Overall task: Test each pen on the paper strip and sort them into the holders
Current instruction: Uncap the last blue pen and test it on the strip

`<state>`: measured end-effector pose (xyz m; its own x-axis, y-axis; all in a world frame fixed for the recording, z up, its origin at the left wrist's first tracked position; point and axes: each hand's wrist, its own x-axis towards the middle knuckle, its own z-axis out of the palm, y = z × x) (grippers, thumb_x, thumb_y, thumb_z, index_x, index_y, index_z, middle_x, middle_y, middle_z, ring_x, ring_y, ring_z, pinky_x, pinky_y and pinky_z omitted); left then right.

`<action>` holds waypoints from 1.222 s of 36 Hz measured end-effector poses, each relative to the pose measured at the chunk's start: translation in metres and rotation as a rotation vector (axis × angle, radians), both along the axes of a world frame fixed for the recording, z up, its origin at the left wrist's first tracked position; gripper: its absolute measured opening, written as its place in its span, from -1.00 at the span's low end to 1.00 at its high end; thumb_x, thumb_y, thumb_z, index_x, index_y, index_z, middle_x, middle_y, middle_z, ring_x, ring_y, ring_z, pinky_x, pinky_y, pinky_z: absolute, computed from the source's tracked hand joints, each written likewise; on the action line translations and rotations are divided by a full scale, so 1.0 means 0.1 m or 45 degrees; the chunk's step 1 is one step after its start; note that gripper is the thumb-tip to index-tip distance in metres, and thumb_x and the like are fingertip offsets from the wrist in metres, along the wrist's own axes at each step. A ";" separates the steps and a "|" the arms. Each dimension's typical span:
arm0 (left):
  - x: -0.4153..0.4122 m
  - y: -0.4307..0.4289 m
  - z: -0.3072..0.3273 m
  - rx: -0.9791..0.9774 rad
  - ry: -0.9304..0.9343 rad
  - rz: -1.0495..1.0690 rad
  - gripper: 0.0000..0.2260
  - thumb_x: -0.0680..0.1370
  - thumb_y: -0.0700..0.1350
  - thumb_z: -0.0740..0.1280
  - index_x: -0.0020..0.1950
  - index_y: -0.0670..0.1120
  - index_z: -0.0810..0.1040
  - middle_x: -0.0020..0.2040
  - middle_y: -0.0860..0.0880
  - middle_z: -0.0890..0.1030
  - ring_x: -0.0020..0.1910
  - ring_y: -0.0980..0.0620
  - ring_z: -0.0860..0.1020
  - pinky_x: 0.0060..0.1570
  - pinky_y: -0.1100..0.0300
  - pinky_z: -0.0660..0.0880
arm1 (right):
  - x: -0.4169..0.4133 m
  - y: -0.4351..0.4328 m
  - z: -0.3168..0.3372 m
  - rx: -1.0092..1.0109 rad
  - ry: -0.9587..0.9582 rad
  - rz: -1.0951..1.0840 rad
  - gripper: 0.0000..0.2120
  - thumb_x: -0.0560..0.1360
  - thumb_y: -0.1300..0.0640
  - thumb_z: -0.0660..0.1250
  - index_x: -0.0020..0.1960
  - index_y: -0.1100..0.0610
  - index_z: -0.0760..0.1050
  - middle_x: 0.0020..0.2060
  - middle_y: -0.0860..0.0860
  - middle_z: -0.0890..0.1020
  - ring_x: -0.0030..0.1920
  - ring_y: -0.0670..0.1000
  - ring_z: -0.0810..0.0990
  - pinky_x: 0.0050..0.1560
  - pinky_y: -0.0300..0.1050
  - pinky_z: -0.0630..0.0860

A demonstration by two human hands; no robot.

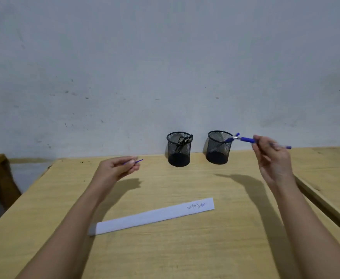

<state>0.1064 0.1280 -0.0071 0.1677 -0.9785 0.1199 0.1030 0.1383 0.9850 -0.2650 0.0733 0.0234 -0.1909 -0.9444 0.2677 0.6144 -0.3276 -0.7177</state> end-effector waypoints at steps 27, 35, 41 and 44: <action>-0.81 -0.42 -0.42 -0.045 -1.421 -0.245 -0.70 0.60 -0.05 0.19 0.25 -0.15 0.51 0.19 -0.08 0.43 0.19 -0.02 0.42 0.15 0.24 0.32 | 0.57 0.33 -0.48 0.223 0.666 0.081 -0.90 0.48 0.27 0.34 -0.05 0.27 0.59 -0.16 0.17 0.67 -0.11 0.03 0.67 -0.01 -0.26 0.59; -1.22 0.29 -0.23 -0.302 -1.532 -0.320 -0.65 0.61 0.00 0.13 0.36 -0.07 0.41 0.34 0.02 0.44 0.30 0.05 0.39 0.24 0.12 0.36 | 0.65 0.53 -0.59 0.199 0.814 -0.024 -0.82 0.38 0.38 0.40 -0.20 0.16 0.45 -0.37 -0.02 0.54 -0.40 -0.12 0.50 -0.35 -0.28 0.45; -1.35 0.53 -0.47 -0.260 -1.730 -0.373 -0.56 0.62 0.05 0.07 0.48 -0.05 0.21 0.49 -0.05 0.26 0.46 0.01 0.21 0.38 0.11 0.23 | 0.69 0.57 -0.70 0.295 0.848 0.039 -0.83 0.37 0.33 0.43 -0.11 0.30 0.46 -0.30 0.17 0.57 -0.34 -0.01 0.55 -0.26 -0.12 0.52; -1.34 0.49 -0.53 -0.149 -1.774 -0.382 -0.51 0.63 0.09 0.04 0.52 -0.05 0.08 0.54 -0.05 0.13 0.52 0.01 0.08 0.45 0.10 0.12 | 0.69 0.55 -0.71 0.272 0.960 0.018 -0.81 0.35 0.34 0.45 -0.15 0.27 0.44 -0.27 0.18 0.60 -0.32 -0.02 0.59 -0.26 -0.21 0.56</action>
